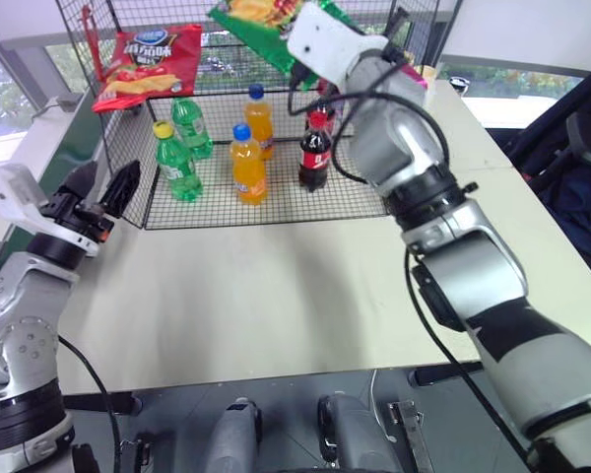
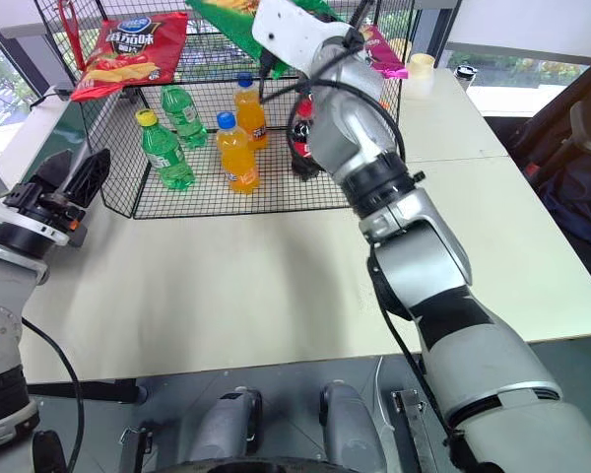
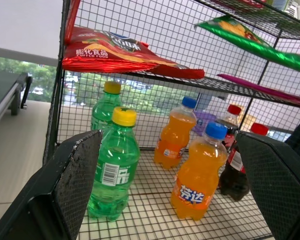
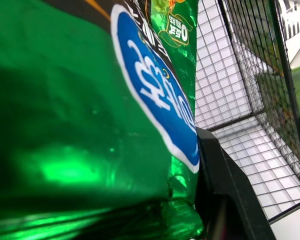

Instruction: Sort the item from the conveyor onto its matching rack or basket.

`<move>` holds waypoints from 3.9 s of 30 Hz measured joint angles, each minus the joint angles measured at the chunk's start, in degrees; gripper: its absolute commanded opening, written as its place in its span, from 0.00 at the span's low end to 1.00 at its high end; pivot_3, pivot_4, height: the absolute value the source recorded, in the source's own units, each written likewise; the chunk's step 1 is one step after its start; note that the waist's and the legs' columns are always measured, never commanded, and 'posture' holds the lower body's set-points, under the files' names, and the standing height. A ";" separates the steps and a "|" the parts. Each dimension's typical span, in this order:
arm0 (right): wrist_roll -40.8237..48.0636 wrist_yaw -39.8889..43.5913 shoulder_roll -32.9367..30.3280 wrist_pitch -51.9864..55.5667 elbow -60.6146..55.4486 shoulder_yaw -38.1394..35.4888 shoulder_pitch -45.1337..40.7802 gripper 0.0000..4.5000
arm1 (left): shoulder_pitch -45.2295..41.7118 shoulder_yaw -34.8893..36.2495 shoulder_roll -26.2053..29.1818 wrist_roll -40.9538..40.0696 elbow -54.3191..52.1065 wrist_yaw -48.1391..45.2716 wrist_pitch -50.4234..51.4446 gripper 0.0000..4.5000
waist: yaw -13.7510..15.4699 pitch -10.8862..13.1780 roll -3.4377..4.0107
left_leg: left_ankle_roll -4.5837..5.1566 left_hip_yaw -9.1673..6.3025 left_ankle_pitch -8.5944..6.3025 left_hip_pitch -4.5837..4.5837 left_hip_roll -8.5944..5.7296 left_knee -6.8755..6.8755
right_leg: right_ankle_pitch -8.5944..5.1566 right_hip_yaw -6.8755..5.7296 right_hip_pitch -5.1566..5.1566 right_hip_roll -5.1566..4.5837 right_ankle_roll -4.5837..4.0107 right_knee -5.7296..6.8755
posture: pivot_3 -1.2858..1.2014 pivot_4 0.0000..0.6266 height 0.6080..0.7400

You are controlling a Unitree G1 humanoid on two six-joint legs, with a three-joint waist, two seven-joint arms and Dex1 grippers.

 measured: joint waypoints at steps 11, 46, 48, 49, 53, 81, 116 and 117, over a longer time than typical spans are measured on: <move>6.09 -10.38 9.56 0.41 21.72 -2.88 -9.89 0.00 | -1.47 -0.39 -0.45 0.70 0.48 -0.04 -0.09 0.98 | 0.18 0.00 0.00 | 0.00 -0.06 0.00 -0.50 -0.05 0.15 | 0.01 -0.04 -0.33 -0.04 0.02 -0.07 | 0.52 0.24 1.00; 12.24 -2.47 7.77 -12.43 33.12 -1.75 -16.90 0.98 | -4.63 -2.53 -4.33 1.79 2.40 0.39 -2.90 1.00 | -1.22 -0.01 -0.01 | 0.00 -0.06 0.00 -0.50 -0.04 0.14 | 0.04 -0.04 -0.38 -0.01 0.06 0.04 | 0.52 0.24 1.00; 12.06 -0.13 7.08 -13.40 32.74 -0.98 -16.89 0.98 | -4.71 -2.54 -4.55 1.95 2.84 0.28 -3.34 1.00 | -1.22 -0.01 -0.01 | 0.00 -0.06 0.00 -0.50 -0.04 0.14 | 0.04 -0.04 -0.38 -0.01 0.06 0.04 | 0.52 0.24 1.00; 11.78 1.27 6.61 -14.07 32.59 -0.55 -16.89 0.98 | -4.79 -2.56 -4.66 1.97 2.88 0.20 -3.42 1.00 | -1.21 -0.01 -0.01 | 0.00 -0.06 0.00 -0.50 -0.04 0.13 | 0.04 -0.04 -0.38 -0.01 0.06 0.04 | 0.52 0.24 1.00; 10.96 6.50 5.01 -16.70 32.20 1.44 -16.88 0.98 | -5.17 -2.59 -4.78 2.00 2.89 -0.06 -3.81 1.00 | -1.21 -0.01 -0.01 | 0.00 -0.06 0.00 -0.49 -0.04 0.14 | 0.04 -0.04 -0.38 -0.01 0.07 0.05 | 0.52 0.24 1.00; 27.46 19.63 1.60 -16.06 39.30 -17.97 -20.93 0.98 | -4.66 -3.71 -8.04 2.00 2.03 1.53 -5.02 1.00 | -1.10 0.00 -0.01 | 0.00 -0.05 0.00 -0.48 -0.05 0.16 | 0.05 -0.04 -0.35 -0.02 0.08 0.08 | 0.52 0.24 1.00; 28.10 46.26 -13.07 -11.62 11.54 -13.86 -4.59 0.98 | -2.09 -4.73 -5.27 0.71 -0.64 2.33 -2.12 1.00 | -0.89 -0.03 -0.06 | 0.00 -0.12 0.00 -0.43 -0.07 0.30 | 0.10 -0.07 -0.19 -0.04 0.17 0.10 | 0.52 0.24 1.00; 29.08 47.13 -14.64 -9.08 2.70 -13.93 1.51 0.98 | -1.73 -4.80 -4.87 0.64 -0.82 2.14 -1.75 1.00 | -0.75 -0.04 -0.06 | 0.00 -0.12 0.00 -0.43 -0.09 0.24 | 0.13 -0.06 -0.18 -0.05 0.21 0.04 | 0.52 0.24 1.00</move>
